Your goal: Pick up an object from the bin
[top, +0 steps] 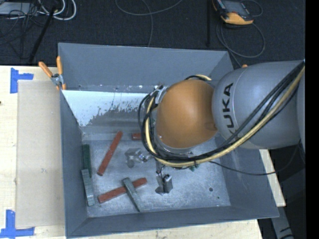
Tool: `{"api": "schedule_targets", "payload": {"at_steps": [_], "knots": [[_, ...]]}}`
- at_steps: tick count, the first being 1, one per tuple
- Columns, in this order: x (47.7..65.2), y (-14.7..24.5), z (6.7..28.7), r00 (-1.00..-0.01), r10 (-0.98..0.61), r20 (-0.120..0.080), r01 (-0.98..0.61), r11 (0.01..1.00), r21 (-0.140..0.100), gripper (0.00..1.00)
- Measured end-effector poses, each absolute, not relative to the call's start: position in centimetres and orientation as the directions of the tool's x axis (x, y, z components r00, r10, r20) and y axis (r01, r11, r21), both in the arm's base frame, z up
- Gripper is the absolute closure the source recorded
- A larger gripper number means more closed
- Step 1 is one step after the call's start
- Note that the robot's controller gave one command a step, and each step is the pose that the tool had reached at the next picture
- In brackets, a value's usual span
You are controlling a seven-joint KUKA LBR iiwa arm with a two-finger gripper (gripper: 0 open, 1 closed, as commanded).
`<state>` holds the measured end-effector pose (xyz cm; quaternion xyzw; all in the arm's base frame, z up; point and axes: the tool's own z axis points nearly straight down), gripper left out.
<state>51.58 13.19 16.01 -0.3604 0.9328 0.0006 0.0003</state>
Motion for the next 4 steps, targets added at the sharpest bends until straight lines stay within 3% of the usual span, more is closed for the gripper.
{"api": "schedule_targets", "payload": {"at_steps": [1,2,3,4], "knots": [[50.47,16.63,6.68,-0.811,-0.584,0.008,-0.584,0.812,0.003,0.0],[50.85,16.68,7.42,-0.812,-0.583,0.001,-0.583,0.812,0.0,1.0],[50.76,16.65,7.09,-0.812,-0.583,-0.001,-0.583,0.812,0.0,0.0],[50.92,16.69,7.44,-0.812,-0.583,-0.002,-0.583,0.812,-0.001,1.0]]}}
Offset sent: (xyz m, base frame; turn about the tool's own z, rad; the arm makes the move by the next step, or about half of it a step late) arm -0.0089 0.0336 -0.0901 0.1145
